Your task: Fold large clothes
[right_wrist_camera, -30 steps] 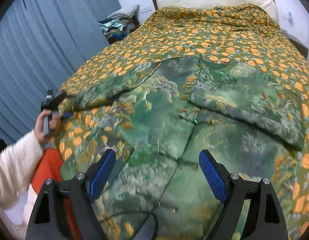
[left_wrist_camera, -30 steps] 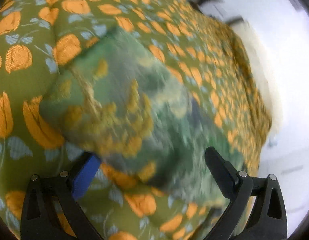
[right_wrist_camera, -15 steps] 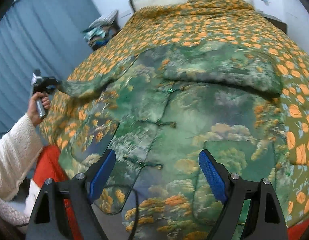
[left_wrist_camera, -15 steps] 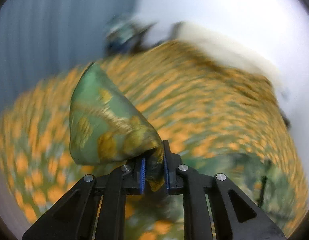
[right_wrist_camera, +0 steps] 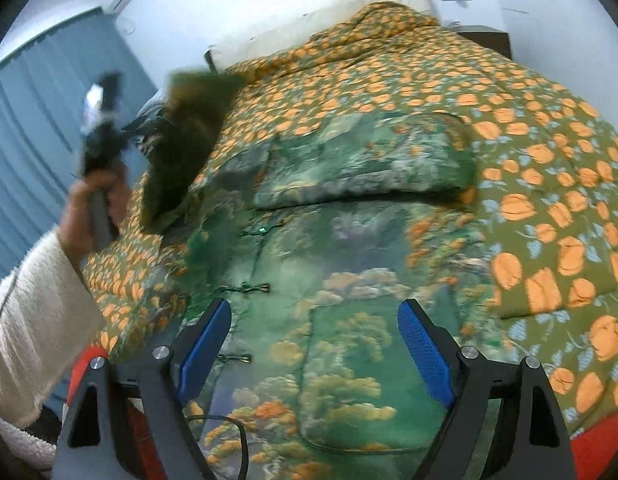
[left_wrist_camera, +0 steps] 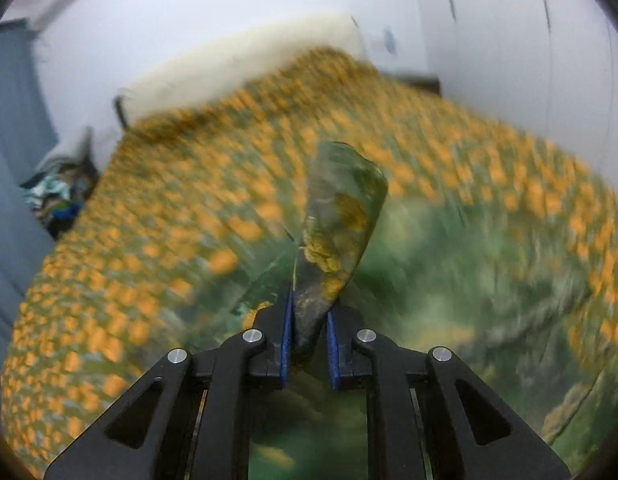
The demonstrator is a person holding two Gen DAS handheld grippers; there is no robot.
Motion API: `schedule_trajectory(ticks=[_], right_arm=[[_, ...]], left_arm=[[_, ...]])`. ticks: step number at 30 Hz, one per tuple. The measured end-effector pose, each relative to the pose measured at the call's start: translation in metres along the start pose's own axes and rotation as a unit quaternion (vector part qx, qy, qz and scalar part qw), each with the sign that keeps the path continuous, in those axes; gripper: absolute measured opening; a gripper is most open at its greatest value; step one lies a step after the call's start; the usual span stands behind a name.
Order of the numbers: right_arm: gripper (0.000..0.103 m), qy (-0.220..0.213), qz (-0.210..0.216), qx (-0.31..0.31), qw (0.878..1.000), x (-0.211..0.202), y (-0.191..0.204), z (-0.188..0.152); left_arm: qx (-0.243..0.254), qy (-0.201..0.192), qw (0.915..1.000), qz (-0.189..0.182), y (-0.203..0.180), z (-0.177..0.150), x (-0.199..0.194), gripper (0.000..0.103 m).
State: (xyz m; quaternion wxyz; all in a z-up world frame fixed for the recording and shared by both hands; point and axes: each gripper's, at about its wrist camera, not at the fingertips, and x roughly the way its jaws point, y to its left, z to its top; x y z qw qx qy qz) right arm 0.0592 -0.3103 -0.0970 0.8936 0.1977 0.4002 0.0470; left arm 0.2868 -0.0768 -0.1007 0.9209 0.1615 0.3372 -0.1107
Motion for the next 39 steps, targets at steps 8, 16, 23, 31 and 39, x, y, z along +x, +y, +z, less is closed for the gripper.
schedule_trajectory(ticks=[8,16,23,31,39], right_arm=[[0.085,0.017,0.006,-0.006,1.000,0.011,-0.010,0.033],[0.086,0.085,0.085,0.005,0.993,0.121,0.013,0.127],[0.085,0.189,0.114,0.098,0.970,0.272,0.032,0.154],[0.017,0.103,0.103,0.018,0.989,0.247,0.067,0.177],[0.020,0.157,0.003,-0.001,0.988,0.302,0.039,0.146]], left_arm=[[0.032,0.074,0.9966,-0.016,-0.054,-0.059,0.034,0.078],[0.043,0.048,0.9966,-0.052,-0.022,-0.104,-0.047,0.093],[-0.070,0.077,0.9946,0.000,0.068,-0.146,-0.057,0.093],[-0.146,0.077,0.9863,-0.002,0.101,-0.175,-0.062,0.093],[-0.188,0.013,0.9820,-0.005,0.129,-0.141,-0.077,0.094]])
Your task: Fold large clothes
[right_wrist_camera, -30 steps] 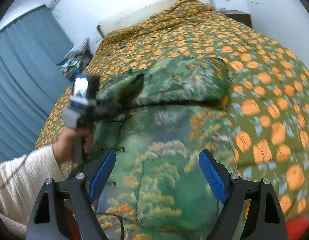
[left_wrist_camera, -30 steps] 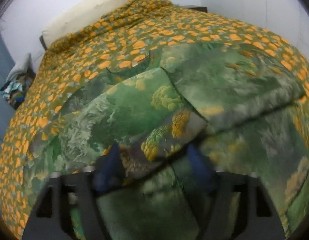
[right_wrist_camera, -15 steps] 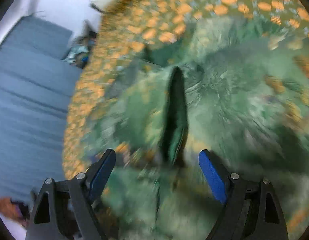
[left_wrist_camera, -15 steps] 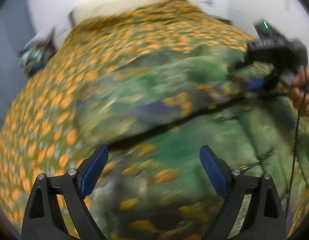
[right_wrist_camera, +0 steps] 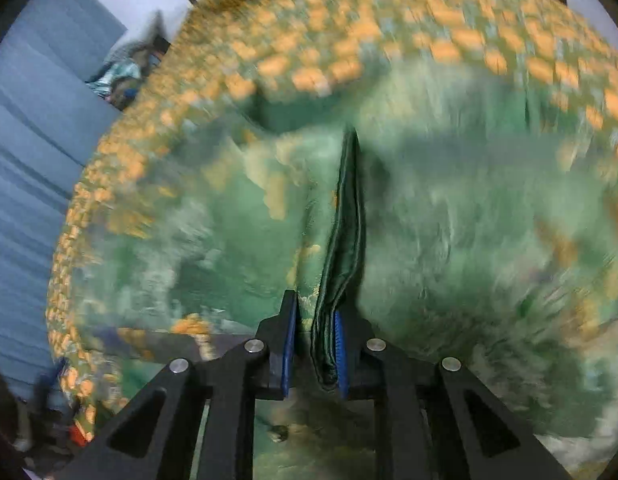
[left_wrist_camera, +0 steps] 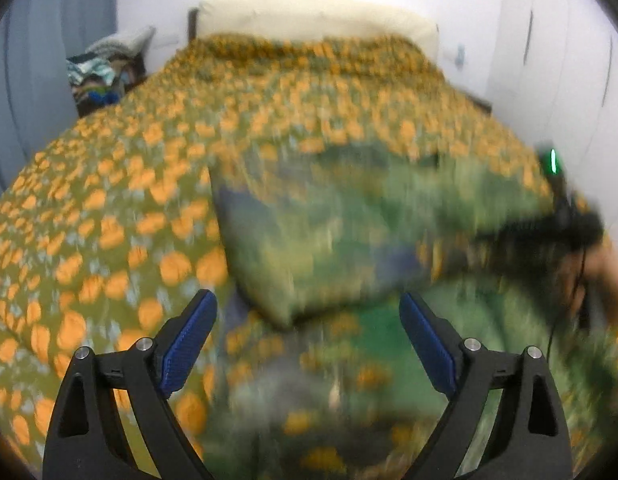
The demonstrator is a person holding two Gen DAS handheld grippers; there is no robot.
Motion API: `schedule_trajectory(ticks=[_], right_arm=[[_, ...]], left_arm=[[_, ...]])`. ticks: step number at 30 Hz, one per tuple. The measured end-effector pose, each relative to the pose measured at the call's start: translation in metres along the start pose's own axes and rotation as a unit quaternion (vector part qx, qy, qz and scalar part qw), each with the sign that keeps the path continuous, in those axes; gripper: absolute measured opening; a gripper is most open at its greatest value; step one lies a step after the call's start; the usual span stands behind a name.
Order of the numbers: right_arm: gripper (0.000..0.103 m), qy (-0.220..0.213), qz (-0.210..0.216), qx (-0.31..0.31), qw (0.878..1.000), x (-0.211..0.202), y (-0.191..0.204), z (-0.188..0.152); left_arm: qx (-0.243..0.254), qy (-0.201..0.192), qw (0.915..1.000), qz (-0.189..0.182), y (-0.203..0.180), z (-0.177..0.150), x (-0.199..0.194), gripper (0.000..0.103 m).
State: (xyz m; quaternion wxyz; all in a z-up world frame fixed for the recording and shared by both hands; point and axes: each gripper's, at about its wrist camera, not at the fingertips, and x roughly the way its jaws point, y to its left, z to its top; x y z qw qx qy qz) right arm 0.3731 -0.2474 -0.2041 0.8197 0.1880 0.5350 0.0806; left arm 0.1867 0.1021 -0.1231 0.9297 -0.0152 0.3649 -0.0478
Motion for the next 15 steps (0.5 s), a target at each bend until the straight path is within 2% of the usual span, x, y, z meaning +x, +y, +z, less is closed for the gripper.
schedule_trajectory(ticks=[2,4,5,7,8,9,10,13,15], right_arm=[[0.022,-0.014,0.002,0.004,1.000,0.000,0.000,-0.003],[0.023,-0.018,-0.002,0.000,1.000,-0.002,0.004,-0.004],[0.026,-0.020,-0.006,-0.008,1.000,-0.004,0.007,-0.003],[0.034,-0.021,-0.010,-0.020,1.000,-0.005,0.013,-0.002],[0.038,-0.019,-0.009,-0.025,0.999,-0.005,0.014,-0.001],[0.048,-0.017,-0.007,-0.027,0.999,-0.004,0.016,0.000],[0.054,-0.015,-0.005,-0.029,0.999,-0.007,0.017,0.000],[0.054,-0.010,-0.003,-0.045,0.999,-0.013,0.020,0.003],[0.054,-0.034,-0.008,-0.056,0.998,-0.031,0.023,0.005]], left_arm=[[0.000,-0.010,0.9998,0.020,0.003,0.021,0.011,0.095],[0.006,0.005,0.9981,0.060,0.007,0.038,0.040,0.095],[0.009,0.033,0.9952,0.092,0.012,0.041,0.066,0.095],[0.012,0.094,0.9879,0.123,0.021,0.033,0.109,0.094],[0.012,0.122,0.9843,0.127,0.024,0.028,0.126,0.094],[0.011,0.134,0.9825,0.129,0.026,0.024,0.134,0.094],[0.008,0.134,0.9828,0.127,0.027,0.022,0.136,0.094],[0.011,0.111,0.9867,0.118,0.022,0.030,0.115,0.094],[0.016,0.078,0.9912,0.106,0.017,0.040,0.093,0.095]])
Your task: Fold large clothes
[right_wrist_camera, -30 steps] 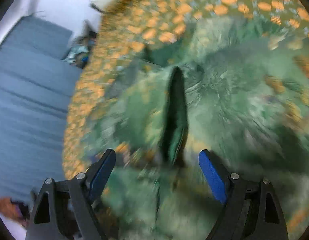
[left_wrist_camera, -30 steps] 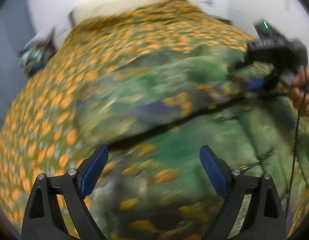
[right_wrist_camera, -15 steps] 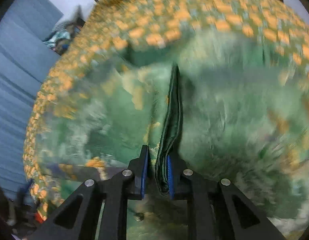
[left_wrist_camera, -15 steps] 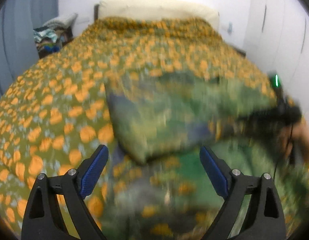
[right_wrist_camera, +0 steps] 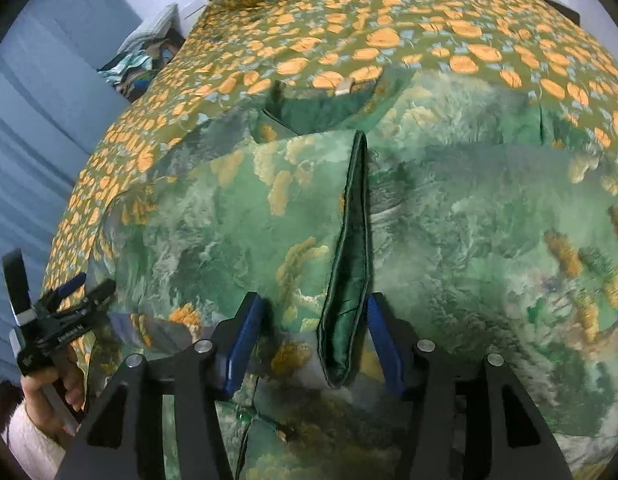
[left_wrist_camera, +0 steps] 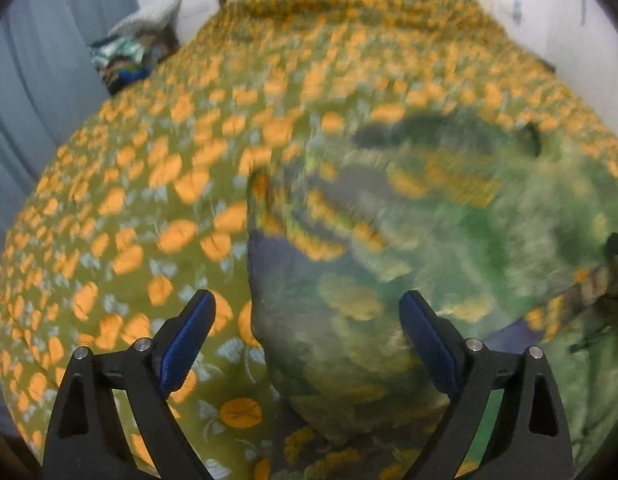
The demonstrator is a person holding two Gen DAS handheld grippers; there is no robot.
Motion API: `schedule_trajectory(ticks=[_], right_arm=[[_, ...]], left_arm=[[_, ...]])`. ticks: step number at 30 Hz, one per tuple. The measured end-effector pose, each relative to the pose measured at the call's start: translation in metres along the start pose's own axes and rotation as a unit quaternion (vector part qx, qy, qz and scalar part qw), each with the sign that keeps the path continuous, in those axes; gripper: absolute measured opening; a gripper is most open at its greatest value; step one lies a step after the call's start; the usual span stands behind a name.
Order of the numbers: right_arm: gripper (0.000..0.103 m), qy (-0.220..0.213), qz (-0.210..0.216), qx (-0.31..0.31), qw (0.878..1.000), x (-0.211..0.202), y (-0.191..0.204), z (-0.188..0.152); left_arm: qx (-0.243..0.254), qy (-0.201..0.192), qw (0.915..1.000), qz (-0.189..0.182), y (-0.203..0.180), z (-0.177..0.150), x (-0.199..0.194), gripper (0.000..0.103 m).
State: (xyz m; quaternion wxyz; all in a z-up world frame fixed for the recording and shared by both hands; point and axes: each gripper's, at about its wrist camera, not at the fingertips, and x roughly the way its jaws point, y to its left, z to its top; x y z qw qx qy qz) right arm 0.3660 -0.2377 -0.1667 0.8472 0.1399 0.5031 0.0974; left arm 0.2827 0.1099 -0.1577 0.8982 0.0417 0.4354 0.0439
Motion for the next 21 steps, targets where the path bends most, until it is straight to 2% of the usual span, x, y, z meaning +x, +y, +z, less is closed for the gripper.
schedule_trajectory(ticks=[3,5,7,8,11,12,14,17,21], right_arm=[[0.054,-0.043,0.001,-0.029,0.999,-0.024,0.009,0.013],[0.054,-0.049,0.016,-0.045,0.998,-0.024,0.017,0.027],[0.054,-0.043,0.038,-0.051,0.997,-0.013,0.025,0.037],[0.054,-0.029,0.046,-0.052,0.997,0.001,0.027,0.043],[0.054,0.027,0.027,-0.043,0.998,0.051,0.025,0.044],[0.054,0.040,0.024,-0.041,0.998,0.062,0.025,0.041],[0.054,0.032,0.015,-0.048,0.998,0.066,0.027,0.035],[0.054,0.005,0.038,-0.046,0.998,0.036,0.032,0.030],[0.054,-0.009,0.050,-0.082,0.995,-0.005,0.039,0.006]], left_arm=[[0.006,-0.050,0.9986,-0.018,0.000,0.016,-0.017,0.100],[0.011,-0.055,0.9982,-0.024,-0.004,0.034,-0.007,0.100],[0.009,-0.040,0.9990,-0.018,-0.007,0.043,0.012,0.100],[0.003,-0.017,0.9997,-0.016,-0.008,0.045,0.031,0.100],[-0.005,0.045,0.9988,-0.015,-0.010,0.037,0.072,0.101],[-0.006,0.049,0.9987,-0.014,-0.010,0.033,0.076,0.101],[-0.008,0.036,0.9992,-0.015,-0.008,0.029,0.068,0.101],[-0.004,0.011,0.9993,-0.036,-0.002,0.022,0.038,0.100],[0.005,-0.011,0.9977,-0.067,0.007,-0.009,0.000,0.102]])
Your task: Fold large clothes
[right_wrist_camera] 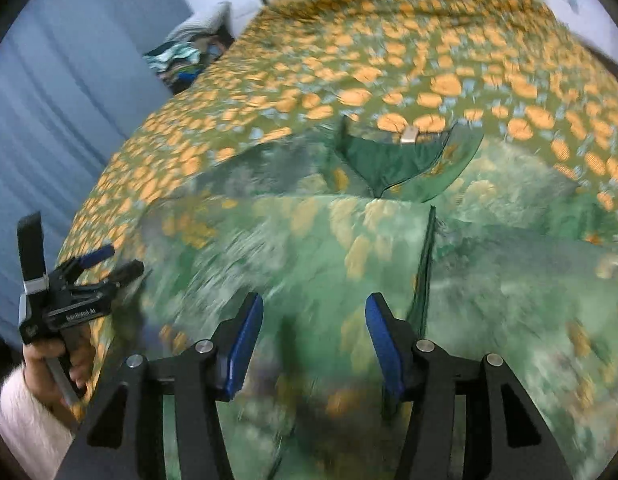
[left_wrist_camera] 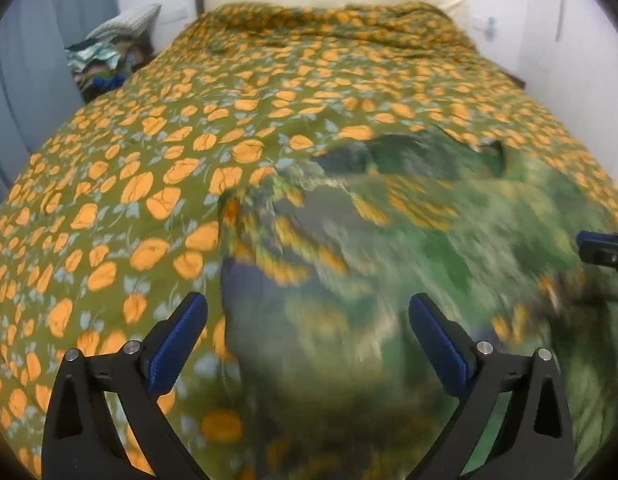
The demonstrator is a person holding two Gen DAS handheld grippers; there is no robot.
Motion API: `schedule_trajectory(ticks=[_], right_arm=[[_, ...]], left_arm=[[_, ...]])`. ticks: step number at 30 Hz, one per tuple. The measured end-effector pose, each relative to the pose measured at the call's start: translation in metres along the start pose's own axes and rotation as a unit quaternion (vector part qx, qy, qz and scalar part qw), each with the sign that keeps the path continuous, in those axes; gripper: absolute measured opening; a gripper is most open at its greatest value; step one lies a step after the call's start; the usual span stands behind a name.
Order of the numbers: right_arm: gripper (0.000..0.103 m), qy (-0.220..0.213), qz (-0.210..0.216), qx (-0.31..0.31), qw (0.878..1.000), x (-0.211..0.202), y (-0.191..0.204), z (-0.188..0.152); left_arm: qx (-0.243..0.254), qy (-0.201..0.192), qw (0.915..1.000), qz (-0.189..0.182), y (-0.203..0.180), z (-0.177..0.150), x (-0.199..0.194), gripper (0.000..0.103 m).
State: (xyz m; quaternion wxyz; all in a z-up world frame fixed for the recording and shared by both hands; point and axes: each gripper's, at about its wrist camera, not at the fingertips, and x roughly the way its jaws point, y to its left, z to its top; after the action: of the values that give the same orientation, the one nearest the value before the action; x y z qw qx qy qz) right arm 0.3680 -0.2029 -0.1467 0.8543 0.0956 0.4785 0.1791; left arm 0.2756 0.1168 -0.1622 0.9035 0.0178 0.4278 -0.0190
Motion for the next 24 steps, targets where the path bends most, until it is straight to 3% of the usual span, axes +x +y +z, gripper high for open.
schedule_trajectory(ticks=[2,5,8,12,16,21,24], right_arm=[[0.055,0.017,-0.001,-0.005,1.000,0.001,0.002,-0.017],[0.055,0.050,-0.015,0.002,0.999,0.031,-0.004,-0.032],[0.055,0.042,-0.023,0.015,0.999,0.030,-0.005,-0.032],[0.056,0.005,-0.008,0.003,1.000,-0.029,0.013,-0.038],[0.070,-0.018,-0.015,-0.048,0.999,-0.106,0.026,-0.078],[0.072,-0.018,-0.075,-0.069,0.995,-0.191,0.017,-0.163],[0.081,-0.015,-0.110,-0.049,0.993,-0.224,0.002,-0.208]], left_arm=[[0.004,0.021,0.9998,-0.002,-0.002,-0.011,0.008,0.102],[0.022,0.082,0.9963,0.013,-0.013,-0.025,0.038,0.103],[0.014,0.071,0.9971,0.021,-0.016,-0.024,0.021,0.102],[0.021,0.037,0.9991,-0.004,-0.014,-0.029,-0.035,0.102],[0.039,0.034,0.9986,-0.013,-0.008,-0.062,-0.089,0.102],[0.019,0.073,0.9969,-0.023,0.010,-0.119,-0.133,0.102],[-0.006,0.104,0.9943,-0.025,0.015,-0.151,-0.143,0.102]])
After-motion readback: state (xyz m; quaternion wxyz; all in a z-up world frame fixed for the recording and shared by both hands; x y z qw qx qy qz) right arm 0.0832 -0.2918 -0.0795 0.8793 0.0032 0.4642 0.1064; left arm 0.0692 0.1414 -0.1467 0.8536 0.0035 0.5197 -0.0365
